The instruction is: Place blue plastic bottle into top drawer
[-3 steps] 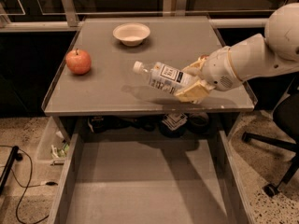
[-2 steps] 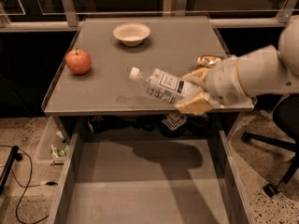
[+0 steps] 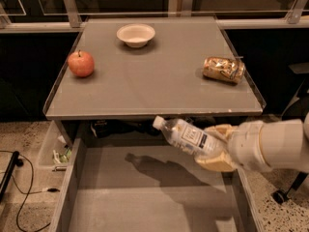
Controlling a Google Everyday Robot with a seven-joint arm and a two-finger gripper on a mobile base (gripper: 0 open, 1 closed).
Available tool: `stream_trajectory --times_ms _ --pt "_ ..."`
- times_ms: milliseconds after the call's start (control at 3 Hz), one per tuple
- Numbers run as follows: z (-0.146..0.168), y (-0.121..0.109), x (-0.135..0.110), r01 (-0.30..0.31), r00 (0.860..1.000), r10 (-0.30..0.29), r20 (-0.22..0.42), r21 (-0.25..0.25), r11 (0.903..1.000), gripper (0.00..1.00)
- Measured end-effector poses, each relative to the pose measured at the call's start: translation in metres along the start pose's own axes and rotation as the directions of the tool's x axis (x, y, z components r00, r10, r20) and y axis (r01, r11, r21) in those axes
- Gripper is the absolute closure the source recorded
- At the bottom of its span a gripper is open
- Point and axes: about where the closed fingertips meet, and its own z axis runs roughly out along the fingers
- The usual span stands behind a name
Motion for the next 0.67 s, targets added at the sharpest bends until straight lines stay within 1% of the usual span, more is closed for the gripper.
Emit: stream_trajectory --times_ms 333,667 --pt "0.028 0.009 0.069 -0.067 0.995 0.067 -0.075 0.000 0.9978 1.00" --pt "0.051 0.009 0.123 -0.134 0.983 0.132 -0.129 -0.005 0.9910 1.00"
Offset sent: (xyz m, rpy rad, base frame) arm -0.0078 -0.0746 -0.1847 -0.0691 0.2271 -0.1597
